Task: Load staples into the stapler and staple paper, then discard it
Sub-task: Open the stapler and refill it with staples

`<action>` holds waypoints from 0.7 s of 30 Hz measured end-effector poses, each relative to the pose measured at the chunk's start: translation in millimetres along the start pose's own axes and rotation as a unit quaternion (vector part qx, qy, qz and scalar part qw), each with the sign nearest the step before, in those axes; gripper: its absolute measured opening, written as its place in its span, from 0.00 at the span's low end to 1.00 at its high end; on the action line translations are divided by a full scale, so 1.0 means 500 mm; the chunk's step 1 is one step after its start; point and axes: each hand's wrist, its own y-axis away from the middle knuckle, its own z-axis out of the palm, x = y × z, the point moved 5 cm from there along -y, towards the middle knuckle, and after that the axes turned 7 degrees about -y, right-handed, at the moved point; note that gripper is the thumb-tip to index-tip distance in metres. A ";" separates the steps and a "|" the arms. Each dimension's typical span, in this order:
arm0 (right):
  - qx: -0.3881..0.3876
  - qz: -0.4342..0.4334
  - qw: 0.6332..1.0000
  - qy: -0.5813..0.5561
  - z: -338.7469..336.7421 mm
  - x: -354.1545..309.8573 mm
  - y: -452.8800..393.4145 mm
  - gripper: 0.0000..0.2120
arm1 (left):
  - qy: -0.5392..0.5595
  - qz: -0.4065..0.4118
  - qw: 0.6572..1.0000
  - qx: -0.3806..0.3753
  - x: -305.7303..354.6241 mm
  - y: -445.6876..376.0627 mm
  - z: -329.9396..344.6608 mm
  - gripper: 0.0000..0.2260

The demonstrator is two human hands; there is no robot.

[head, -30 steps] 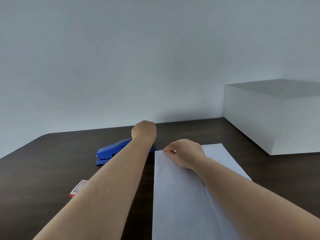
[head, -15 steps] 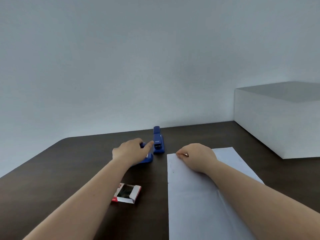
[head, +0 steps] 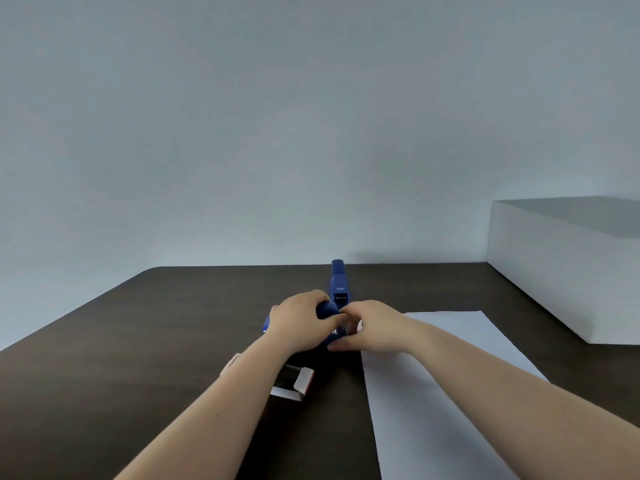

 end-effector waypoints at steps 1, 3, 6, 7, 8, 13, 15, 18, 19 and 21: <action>0.012 0.004 1.000 -0.013 0.006 0.003 -0.004 0.18 | 0.008 0.005 1.000 0.002 0.000 0.000 0.000 0.16; 0.052 0.002 0.998 -0.028 0.013 0.013 -0.010 0.19 | 0.055 0.006 0.998 0.021 -0.001 0.002 -0.010 0.14; 0.070 -0.007 0.997 -0.027 0.017 0.016 -0.014 0.22 | 0.194 -0.022 0.978 0.080 -0.013 0.004 -0.050 0.12; 0.068 -0.009 0.997 -0.026 0.018 0.016 -0.014 0.23 | 0.243 -0.036 0.964 0.100 -0.020 0.006 -0.063 0.11; 0.066 -0.012 0.997 -0.024 0.018 0.014 -0.014 0.23 | 0.285 -0.051 0.950 0.120 -0.029 0.008 -0.074 0.11; 0.066 -0.015 0.997 -0.042 0.016 0.016 -0.012 0.22 | 0.443 -0.142 0.859 0.213 -0.076 0.029 -0.096 0.10; 0.065 -0.013 0.997 -0.051 0.015 0.016 -0.011 0.22 | 0.501 -0.177 0.813 0.237 -0.100 0.035 -0.098 0.09; 0.058 -0.012 0.997 -0.052 0.014 0.016 -0.008 0.23 | 0.585 -0.220 0.749 0.219 -0.132 0.039 -0.098 0.09; 0.055 -0.010 0.997 -0.051 0.013 0.018 -0.007 0.23 | 0.612 -0.240 0.723 0.211 -0.142 0.043 -0.096 0.09; 0.051 -0.005 0.997 -0.055 0.010 0.022 -0.006 0.22 | 0.649 -0.293 0.669 0.213 -0.172 0.060 -0.083 0.09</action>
